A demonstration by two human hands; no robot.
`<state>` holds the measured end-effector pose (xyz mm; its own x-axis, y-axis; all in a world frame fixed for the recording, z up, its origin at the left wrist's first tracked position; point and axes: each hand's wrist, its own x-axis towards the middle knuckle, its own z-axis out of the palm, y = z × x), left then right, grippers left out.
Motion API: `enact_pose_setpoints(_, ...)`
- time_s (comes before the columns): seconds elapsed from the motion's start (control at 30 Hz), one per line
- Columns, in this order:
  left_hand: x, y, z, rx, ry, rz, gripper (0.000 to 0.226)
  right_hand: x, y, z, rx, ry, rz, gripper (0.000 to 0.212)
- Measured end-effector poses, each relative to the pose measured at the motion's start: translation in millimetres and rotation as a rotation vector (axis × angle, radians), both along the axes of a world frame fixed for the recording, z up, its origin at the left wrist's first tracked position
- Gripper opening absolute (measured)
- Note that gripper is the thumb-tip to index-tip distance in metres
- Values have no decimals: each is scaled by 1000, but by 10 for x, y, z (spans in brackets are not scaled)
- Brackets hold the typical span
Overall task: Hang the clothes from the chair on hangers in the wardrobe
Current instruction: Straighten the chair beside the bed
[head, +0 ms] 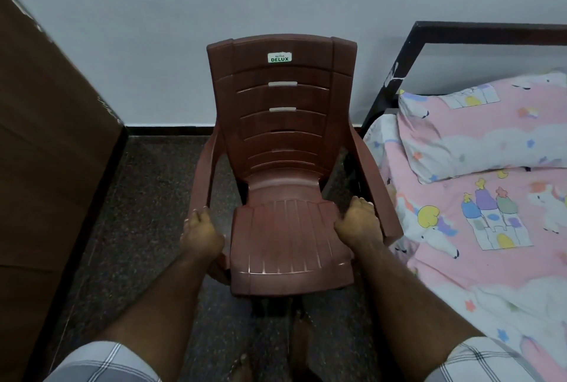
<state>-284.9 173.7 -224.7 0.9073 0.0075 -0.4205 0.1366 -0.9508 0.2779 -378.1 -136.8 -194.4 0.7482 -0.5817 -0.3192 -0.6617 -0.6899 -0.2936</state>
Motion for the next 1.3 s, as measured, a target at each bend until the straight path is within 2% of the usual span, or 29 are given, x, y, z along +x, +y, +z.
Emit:
enact_pose_setpoints(0.23,173,-166,-319,121,20,100,88,213,-682,-308,-66,78,-19,71)
enact_pose_setpoints(0.43,214,-192,-466,174,-62,167,79,225,-790,-537,-85,172,14,65)
enact_pose_setpoints(0.53,272,-151,-507,186,-47,184,79,238,-813,-635,-159,147,36,63)
enact_pose_setpoints(0.63,323,-93,-548,171,-31,217,80,255,-917,-692,-135,78,21,58)
enact_pose_setpoints(0.9,453,-43,-652,123,-53,314,85,392,-1058,-773,-29,-31,-156,56)
enact_pose_setpoints(1.13,538,-79,-673,91,-69,407,85,528,-1085,-806,15,-39,-317,60)
enact_pose_setpoints(1.3,682,-33,-703,24,-63,590,56,631,-1118,-800,83,-32,-478,60)
